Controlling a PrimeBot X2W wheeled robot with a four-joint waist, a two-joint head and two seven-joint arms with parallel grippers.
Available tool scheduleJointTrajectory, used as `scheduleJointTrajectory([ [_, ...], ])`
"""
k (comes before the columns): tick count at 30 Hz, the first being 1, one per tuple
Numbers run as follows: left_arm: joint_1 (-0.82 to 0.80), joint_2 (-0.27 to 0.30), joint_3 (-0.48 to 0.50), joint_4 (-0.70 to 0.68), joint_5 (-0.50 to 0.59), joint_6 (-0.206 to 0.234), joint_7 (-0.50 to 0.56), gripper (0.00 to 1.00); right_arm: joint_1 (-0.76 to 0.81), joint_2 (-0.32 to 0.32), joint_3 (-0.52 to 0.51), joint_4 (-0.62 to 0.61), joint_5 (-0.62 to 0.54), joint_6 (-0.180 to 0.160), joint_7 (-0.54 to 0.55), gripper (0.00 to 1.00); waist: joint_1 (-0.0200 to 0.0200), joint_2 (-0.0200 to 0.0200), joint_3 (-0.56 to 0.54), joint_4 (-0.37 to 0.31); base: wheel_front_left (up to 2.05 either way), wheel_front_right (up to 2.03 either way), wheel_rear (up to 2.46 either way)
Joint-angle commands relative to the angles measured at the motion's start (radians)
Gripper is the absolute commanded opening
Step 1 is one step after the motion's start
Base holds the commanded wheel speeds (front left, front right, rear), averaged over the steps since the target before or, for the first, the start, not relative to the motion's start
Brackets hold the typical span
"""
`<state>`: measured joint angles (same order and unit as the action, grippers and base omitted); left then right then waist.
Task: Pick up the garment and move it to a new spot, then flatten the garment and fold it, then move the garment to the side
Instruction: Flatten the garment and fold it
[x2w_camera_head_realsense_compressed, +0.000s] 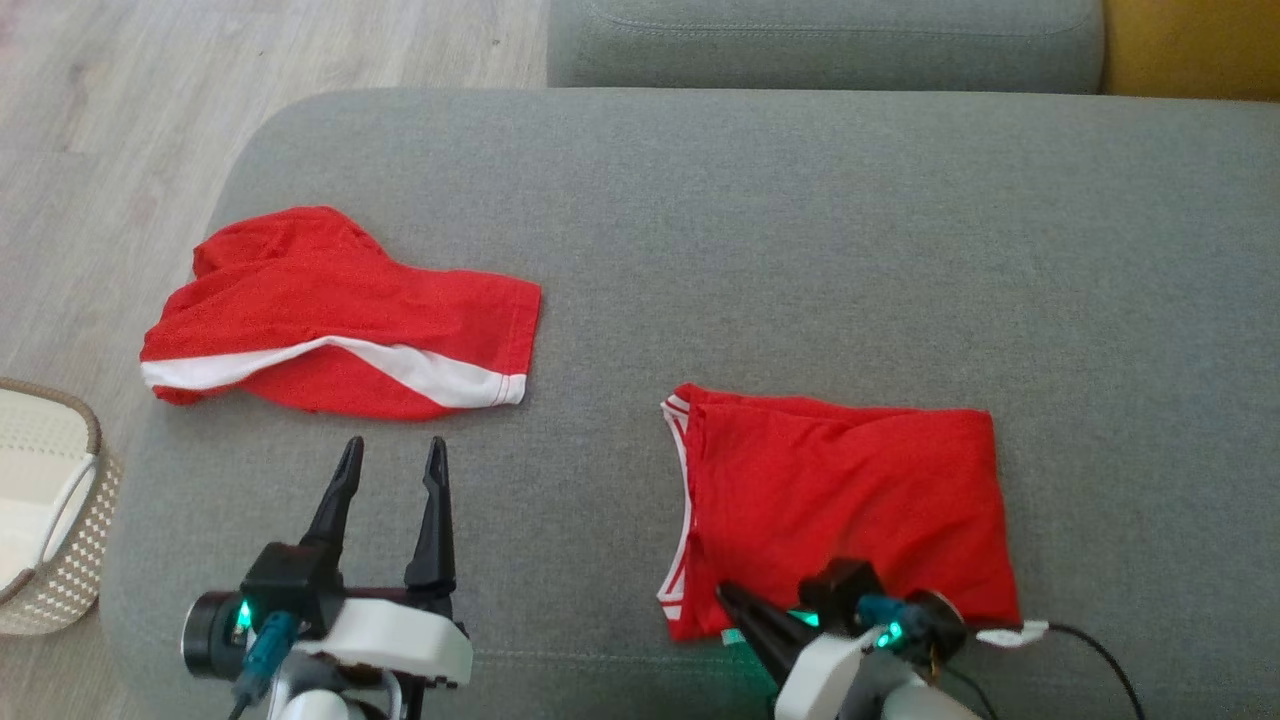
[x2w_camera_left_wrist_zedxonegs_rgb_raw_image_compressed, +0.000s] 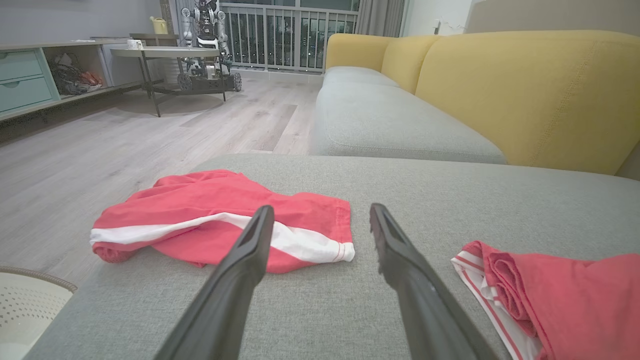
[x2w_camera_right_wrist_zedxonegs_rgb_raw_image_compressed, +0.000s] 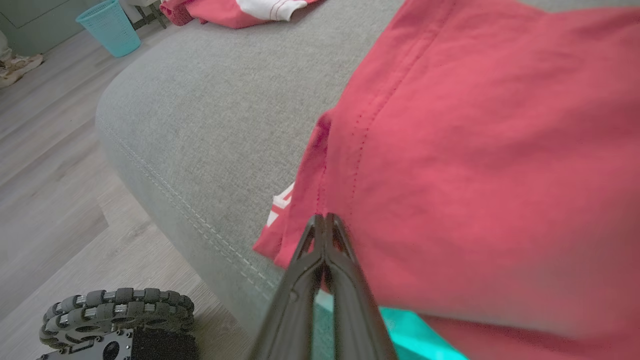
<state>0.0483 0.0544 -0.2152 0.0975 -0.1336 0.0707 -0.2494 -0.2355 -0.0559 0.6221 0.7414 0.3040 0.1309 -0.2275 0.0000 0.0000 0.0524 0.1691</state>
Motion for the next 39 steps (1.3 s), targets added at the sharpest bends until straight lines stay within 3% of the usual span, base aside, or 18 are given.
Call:
scheduleJointTrajectory([
  [1, -0.054, -0.004, 0.027, -0.032, -0.003, 0.003, -0.012, 1.0, -0.052, 0.006, 0.014, -0.023, 0.015, 0.0, -0.008, 0.0, 0.0, 0.0, -0.001, -0.001, 0.0, 0.0, 0.0],
  [7, -0.037, -0.004, 0.038, -0.032, -0.002, 0.008, -0.012, 1.0, -0.081, 0.006, -0.015, -0.026, 0.063, 0.0, -0.025, 0.0, 0.0, 0.0, -0.025, -0.03, 0.0, 0.0, 0.0],
  [12, -0.024, -0.004, 0.045, -0.039, -0.005, 0.01, -0.012, 1.0, -0.086, 0.006, -0.101, -0.062, 0.038, 0.0, -0.032, 0.0, 0.0, 0.0, -0.058, -0.071, 0.0, 0.0, 0.0],
  [23, -0.002, -0.004, 0.038, -0.057, -0.014, 0.033, -0.012, 1.0, -0.018, -0.003, -0.439, -0.346, -0.22, 0.0, -0.034, 0.0, 0.0, 0.0, -0.09, -0.155, 0.0, 0.0, 0.0],
  [28, 0.005, -0.004, 0.043, -0.039, -0.014, 0.036, -0.012, 1.0, 0.054, 0.001, -0.537, -0.482, -0.279, 0.0, -0.014, 0.0, 0.0, 0.0, -0.09, -0.174, 0.0, 0.0, 0.0],
  [29, 0.008, -0.004, 0.044, -0.034, -0.013, 0.036, -0.012, 1.0, 0.07, 0.001, -0.556, -0.502, -0.292, 0.0, -0.011, 0.12, 0.0, 0.0, -0.09, -0.177, 0.0, 0.0, 0.0],
  [30, 0.01, -0.004, 0.045, -0.028, -0.013, 0.035, -0.012, 1.0, 0.086, 0.002, -0.572, -0.516, -0.305, 0.0, -0.009, 0.74, 0.0, 0.0, -0.089, -0.178, 0.0, 0.0, 0.0],
  [31, 0.01, -0.004, 0.045, -0.028, -0.013, 0.035, -0.012, 1.0, 0.086, 0.002, -0.572, -0.516, -0.305, 0.0, -0.009, 0.74, 0.0, 0.0, -0.089, -0.178, 0.0, 0.0, 0.0],
  [32, 0.012, -0.004, 0.046, -0.024, -0.009, 0.035, -0.012, 1.0, 0.102, 0.003, -0.587, -0.528, -0.319, 0.0, -0.008, 1.0, 0.0, 0.0, -0.089, -0.18, 0.0, 0.0, 0.0],
  [39, 0.026, -0.004, 0.056, 0.003, -0.01, 0.033, -0.012, 1.0, 0.173, 0.005, -0.658, -0.575, -0.336, 0.0, -0.023, 1.0, 0.0, 0.0, -0.087, -0.181, 0.0, 0.0, 0.0],
])
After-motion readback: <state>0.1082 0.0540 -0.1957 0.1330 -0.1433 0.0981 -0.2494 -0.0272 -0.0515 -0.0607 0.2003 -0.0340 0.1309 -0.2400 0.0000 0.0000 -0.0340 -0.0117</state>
